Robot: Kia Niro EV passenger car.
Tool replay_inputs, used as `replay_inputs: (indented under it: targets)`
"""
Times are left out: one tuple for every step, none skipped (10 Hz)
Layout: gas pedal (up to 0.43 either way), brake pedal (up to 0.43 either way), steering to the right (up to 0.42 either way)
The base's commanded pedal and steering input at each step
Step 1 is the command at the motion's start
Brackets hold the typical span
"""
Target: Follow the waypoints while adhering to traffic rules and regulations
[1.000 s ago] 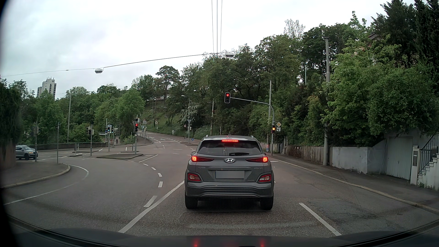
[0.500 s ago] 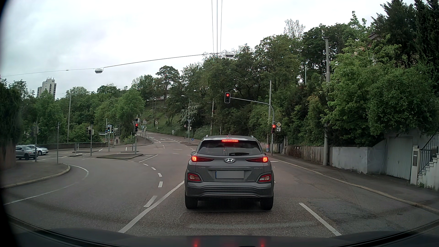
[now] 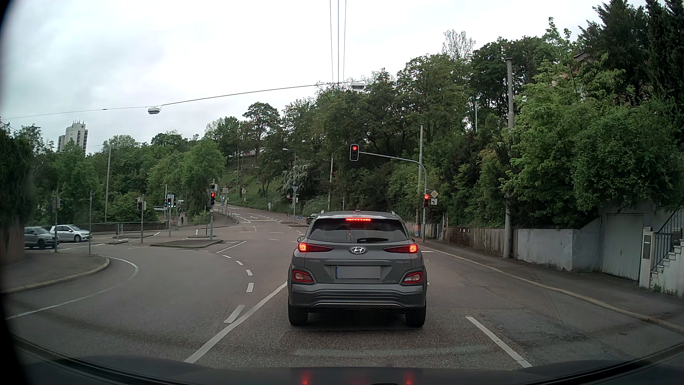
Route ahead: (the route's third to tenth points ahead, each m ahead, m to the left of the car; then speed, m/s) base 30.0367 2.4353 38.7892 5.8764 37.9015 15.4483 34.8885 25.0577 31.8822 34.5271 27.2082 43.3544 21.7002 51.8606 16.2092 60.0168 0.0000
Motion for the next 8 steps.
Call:
replay_inputs:
  targets:
    - [0.000, 0.274, -0.004]
    - [0.000, 0.280, -0.004]
    - [0.000, 0.280, -0.003]
    - [0.000, 0.280, -0.001]
    - [0.000, 0.274, 0.003]
    - [0.000, 0.280, 0.004]
    - [0.000, 0.280, 0.003]
    - [0.000, 0.280, 0.003]
